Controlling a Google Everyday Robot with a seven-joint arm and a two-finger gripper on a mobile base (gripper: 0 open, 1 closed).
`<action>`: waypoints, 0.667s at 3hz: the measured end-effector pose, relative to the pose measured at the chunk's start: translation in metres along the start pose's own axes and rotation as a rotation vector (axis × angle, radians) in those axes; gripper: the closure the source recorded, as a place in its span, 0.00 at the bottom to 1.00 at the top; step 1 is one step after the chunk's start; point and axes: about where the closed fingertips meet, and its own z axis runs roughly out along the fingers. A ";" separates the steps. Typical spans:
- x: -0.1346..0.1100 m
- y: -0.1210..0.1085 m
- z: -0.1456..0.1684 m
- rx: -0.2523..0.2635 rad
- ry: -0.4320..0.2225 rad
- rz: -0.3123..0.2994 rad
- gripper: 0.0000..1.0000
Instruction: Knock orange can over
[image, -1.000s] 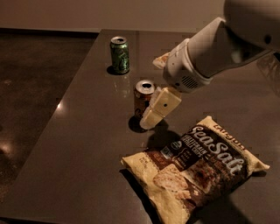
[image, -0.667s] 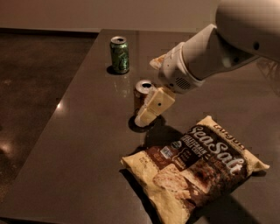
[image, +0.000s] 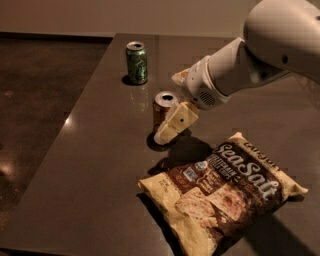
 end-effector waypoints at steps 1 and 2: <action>0.002 0.002 0.001 -0.027 0.002 0.010 0.17; -0.001 0.006 0.000 -0.059 -0.005 0.015 0.40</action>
Offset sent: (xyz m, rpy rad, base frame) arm -0.0082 0.0017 0.0017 0.0319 0.0899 0.0508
